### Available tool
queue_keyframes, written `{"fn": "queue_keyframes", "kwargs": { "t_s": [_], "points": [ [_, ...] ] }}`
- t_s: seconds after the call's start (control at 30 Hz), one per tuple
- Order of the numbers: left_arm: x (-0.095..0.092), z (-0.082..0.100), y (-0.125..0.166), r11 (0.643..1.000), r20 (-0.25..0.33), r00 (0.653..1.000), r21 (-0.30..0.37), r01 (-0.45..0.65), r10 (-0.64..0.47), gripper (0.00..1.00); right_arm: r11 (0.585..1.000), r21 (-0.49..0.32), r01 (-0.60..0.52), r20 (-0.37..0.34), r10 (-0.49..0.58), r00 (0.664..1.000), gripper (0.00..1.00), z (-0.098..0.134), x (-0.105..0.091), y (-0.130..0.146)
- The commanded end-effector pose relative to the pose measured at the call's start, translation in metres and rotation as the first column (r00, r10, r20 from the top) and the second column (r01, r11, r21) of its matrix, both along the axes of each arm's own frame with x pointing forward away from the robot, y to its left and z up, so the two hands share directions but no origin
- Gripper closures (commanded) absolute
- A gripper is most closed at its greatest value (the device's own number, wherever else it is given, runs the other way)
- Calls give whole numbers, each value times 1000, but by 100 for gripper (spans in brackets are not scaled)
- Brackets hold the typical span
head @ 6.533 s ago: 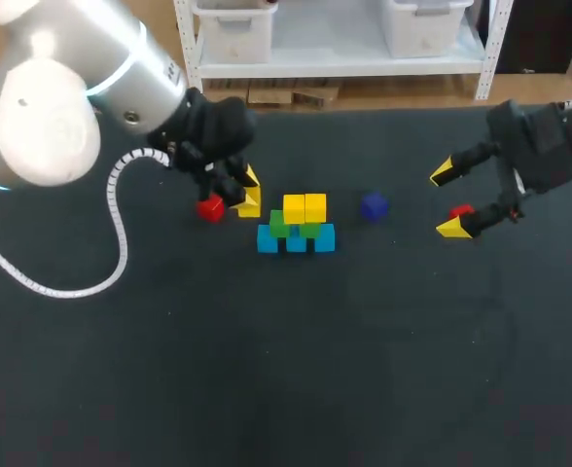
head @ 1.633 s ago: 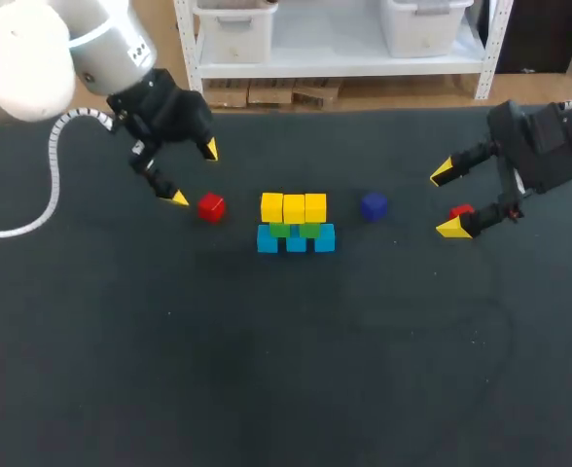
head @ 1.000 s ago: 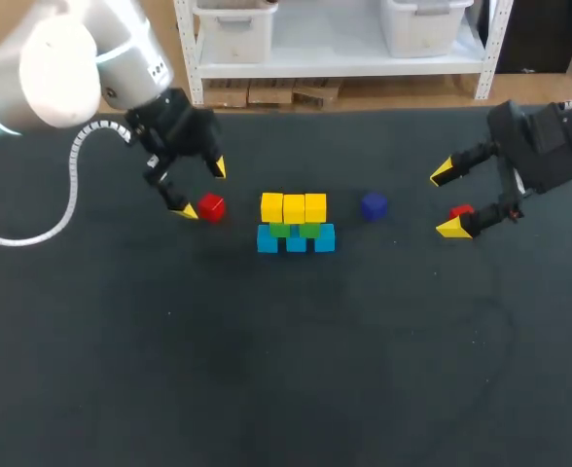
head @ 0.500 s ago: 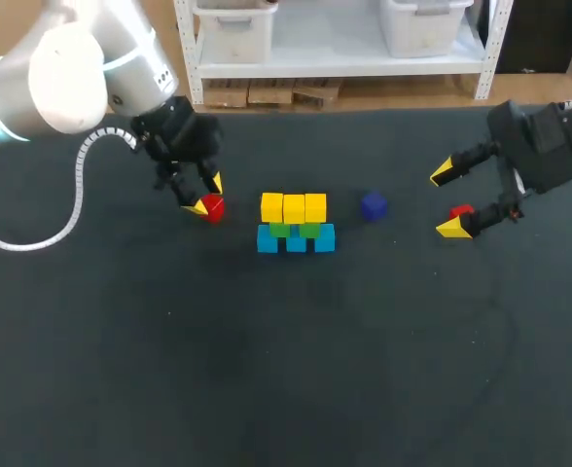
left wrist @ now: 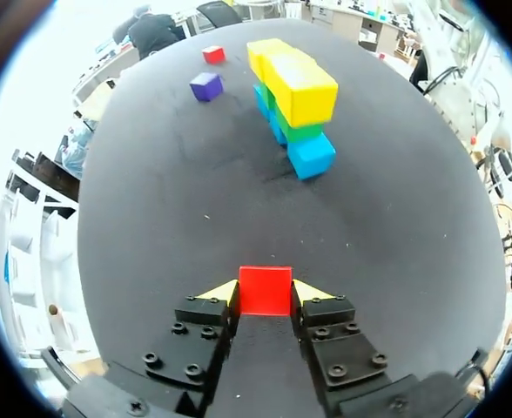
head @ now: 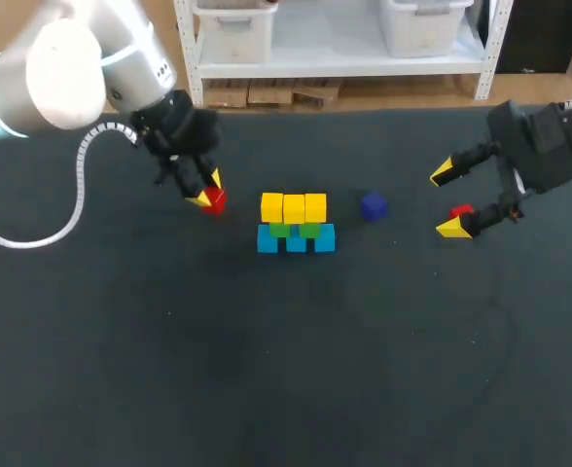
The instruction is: Place the blue cubes, place green cubes on the blue cubes, place the yellow cubes on the green cubes, then place the red cubes on the yellow cubes, and place purple cube on the red cubes.
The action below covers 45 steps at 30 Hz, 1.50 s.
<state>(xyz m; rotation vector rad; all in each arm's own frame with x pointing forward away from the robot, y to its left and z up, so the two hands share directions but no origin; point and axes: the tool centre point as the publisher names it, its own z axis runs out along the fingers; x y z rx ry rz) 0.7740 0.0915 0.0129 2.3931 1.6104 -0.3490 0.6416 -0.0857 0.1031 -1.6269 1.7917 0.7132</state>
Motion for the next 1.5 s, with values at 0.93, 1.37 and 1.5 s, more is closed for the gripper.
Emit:
{"fn": "queue_keyframes", "kwargs": {
  "t_s": [0.93,1.37,1.5],
  "points": [
    [-76,123,-82,972,77,969,-41,-231,234,100,1000,2,-1,0,1,1000,0,-1,1,0],
    [-88,108,-120,976,28,976,-31,-217,217,100,1000,2,-1,0,1,1000,0,-1,1,0],
    [-88,101,-124,973,7,973,-19,-231,231,100,1000,2,-1,0,1,1000,0,-1,1,0]
  ]
}}
